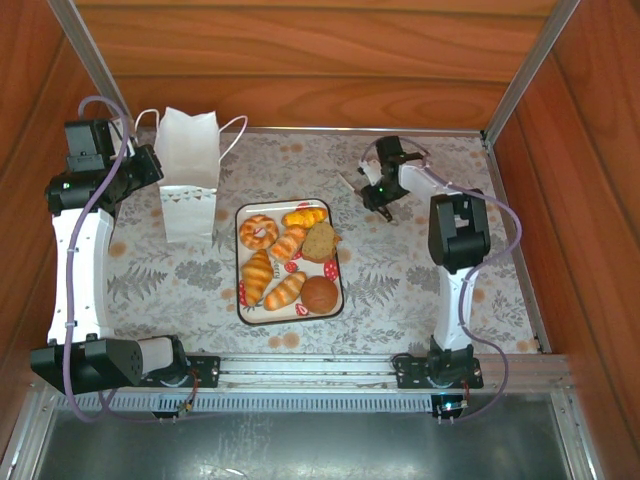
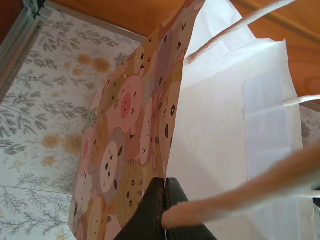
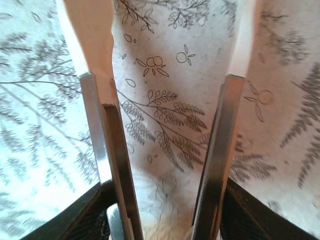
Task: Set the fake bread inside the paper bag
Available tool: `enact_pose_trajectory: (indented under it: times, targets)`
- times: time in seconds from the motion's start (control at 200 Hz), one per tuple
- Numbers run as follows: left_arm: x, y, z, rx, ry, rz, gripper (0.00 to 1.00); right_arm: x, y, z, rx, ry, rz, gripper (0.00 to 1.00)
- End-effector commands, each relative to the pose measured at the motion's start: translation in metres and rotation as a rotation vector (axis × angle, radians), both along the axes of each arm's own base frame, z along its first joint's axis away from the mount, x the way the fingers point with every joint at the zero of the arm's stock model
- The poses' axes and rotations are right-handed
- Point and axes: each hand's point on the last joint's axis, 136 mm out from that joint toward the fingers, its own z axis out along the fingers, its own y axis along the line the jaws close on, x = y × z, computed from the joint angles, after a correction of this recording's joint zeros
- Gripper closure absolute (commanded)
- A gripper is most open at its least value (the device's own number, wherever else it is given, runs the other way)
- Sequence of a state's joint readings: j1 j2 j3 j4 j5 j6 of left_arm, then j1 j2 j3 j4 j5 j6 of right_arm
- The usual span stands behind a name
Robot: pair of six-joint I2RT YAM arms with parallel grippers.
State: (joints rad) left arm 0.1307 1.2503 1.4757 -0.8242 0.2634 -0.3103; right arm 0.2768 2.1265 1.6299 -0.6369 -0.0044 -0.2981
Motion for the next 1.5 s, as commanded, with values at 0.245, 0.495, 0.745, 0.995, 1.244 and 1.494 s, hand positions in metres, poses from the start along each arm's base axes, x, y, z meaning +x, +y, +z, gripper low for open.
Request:
enact_pose_trajectory:
  times: [0.245,0.495,0.745,0.995,1.244,1.494]
  targets:
    - [0.004,-0.01,0.001,-0.046,-0.027,-0.034,1.0,-0.01,0.007,0.114,0.198,-0.241,-0.113,0.47]
    - [0.008,-0.015,-0.003,-0.048,-0.026,-0.069,1.0,-0.061,0.022,0.168,0.372,-0.209,-0.07,0.47]
    - [0.009,-0.02,-0.007,-0.041,-0.023,-0.113,1.0,-0.113,0.025,0.191,0.442,-0.132,-0.039,0.46]
    - [0.01,-0.023,-0.016,-0.029,-0.006,-0.136,1.0,-0.161,0.033,0.199,0.425,-0.013,0.027,0.46]
    - [0.011,-0.029,-0.019,-0.057,0.003,-0.167,1.0,-0.198,0.054,0.199,0.467,0.15,0.065,0.46]
    - [0.011,-0.035,-0.024,-0.08,0.018,-0.193,1.0,-0.216,0.058,0.183,0.363,0.247,0.069,0.46]
